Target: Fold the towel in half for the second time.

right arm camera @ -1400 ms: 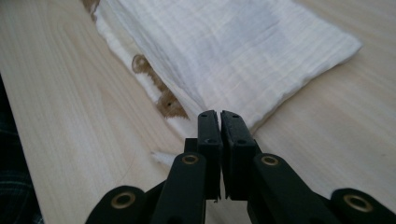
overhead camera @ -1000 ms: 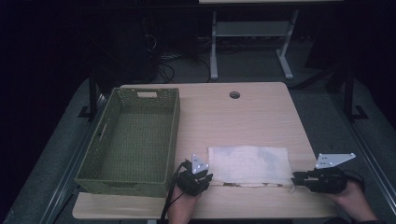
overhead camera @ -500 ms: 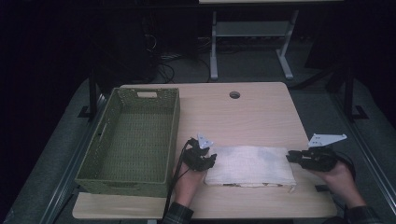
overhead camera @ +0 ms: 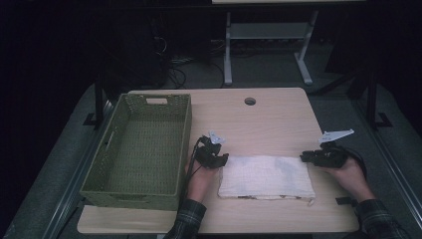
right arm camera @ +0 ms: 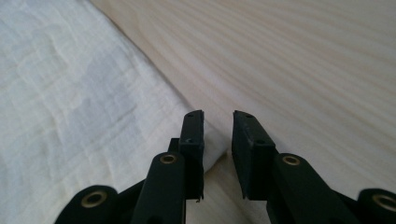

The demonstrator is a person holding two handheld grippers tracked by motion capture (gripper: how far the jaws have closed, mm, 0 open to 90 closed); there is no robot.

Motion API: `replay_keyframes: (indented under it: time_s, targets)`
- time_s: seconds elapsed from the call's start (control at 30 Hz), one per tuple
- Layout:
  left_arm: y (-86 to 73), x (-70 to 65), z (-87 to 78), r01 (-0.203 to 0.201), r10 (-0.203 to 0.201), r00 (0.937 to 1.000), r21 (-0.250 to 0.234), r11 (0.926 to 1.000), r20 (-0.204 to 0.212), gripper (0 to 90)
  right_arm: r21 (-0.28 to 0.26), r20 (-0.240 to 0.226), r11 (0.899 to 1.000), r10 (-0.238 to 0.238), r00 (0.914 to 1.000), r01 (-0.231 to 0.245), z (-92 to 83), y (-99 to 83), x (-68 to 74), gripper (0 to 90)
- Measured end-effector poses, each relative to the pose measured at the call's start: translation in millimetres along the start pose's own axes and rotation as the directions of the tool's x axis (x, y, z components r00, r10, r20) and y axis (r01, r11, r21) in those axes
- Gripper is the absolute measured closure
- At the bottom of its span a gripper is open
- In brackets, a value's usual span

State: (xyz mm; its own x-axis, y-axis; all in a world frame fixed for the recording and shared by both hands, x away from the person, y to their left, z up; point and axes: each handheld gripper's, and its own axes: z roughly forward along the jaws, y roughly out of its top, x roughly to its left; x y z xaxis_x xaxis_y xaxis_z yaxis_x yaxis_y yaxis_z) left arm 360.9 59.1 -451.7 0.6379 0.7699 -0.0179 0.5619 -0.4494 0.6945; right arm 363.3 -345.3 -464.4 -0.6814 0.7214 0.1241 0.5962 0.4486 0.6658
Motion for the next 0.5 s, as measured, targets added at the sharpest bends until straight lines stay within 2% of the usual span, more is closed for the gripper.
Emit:
replay_keyframes:
  time_s: [0.2,0.33,0.37,0.43,0.5]
  targets:
    - [0.1,2.3,8.1,-0.003,0.002,1.0,0.02,0.9998,0.004,58.3,0.01,-0.01,1.0,-0.008,0.9999,0.008,4.0,-3.1,3.0,82.8]
    - [-1.2,3.4,13.0,-0.001,0.001,0.9999,0.042,0.9991,0.012,59.1,0.009,-0.009,1.0,-0.007,0.9999,0.007,4.1,-3.3,4.0,84.8]
    - [-1.5,3.8,13.3,-0.008,0.008,0.9999,0.053,0.9986,0.014,60.8,0.011,-0.009,1.0,-0.007,0.9999,0.007,4.0,-3.3,4.5,85.1]
    - [-1.8,4.2,14.4,-0.004,0.003,0.9997,0.044,0.999,0.026,62.9,0.009,-0.008,1.0,-0.014,0.9999,0.014,4.2,-3.3,4.7,85.5]
    - [-2.0,4.6,15.2,-0.003,0.001,0.9986,0.039,0.9992,0.054,71.3,0.011,-0.002,1.0,-0.02,0.9998,0.02,4.1,-3.0,5.2,85.7]
